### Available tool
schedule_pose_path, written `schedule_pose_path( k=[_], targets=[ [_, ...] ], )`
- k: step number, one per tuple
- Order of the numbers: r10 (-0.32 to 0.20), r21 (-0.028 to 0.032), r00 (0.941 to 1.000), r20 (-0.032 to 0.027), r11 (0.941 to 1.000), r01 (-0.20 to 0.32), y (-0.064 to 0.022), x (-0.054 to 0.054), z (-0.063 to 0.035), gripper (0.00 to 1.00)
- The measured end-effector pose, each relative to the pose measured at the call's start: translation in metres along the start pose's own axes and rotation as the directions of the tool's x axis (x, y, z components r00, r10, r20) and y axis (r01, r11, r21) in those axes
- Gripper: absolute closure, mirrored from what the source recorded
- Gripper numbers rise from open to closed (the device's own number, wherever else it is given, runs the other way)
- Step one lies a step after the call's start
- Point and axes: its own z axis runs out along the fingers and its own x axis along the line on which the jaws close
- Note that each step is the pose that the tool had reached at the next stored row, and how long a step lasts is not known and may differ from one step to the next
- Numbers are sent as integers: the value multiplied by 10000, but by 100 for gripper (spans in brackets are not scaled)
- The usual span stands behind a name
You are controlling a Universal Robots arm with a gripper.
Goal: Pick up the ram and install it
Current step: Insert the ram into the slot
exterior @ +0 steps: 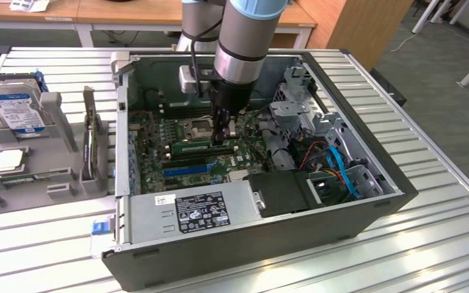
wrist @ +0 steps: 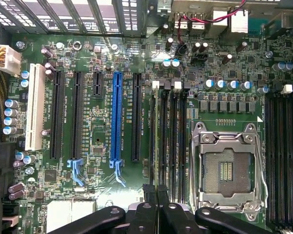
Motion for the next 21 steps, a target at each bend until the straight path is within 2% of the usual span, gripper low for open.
schedule_pose_path(
  k=[21],
  targets=[
    [1, 0, 10000, 0, 10000, -1, 0, 0, 23, 88]
  ],
)
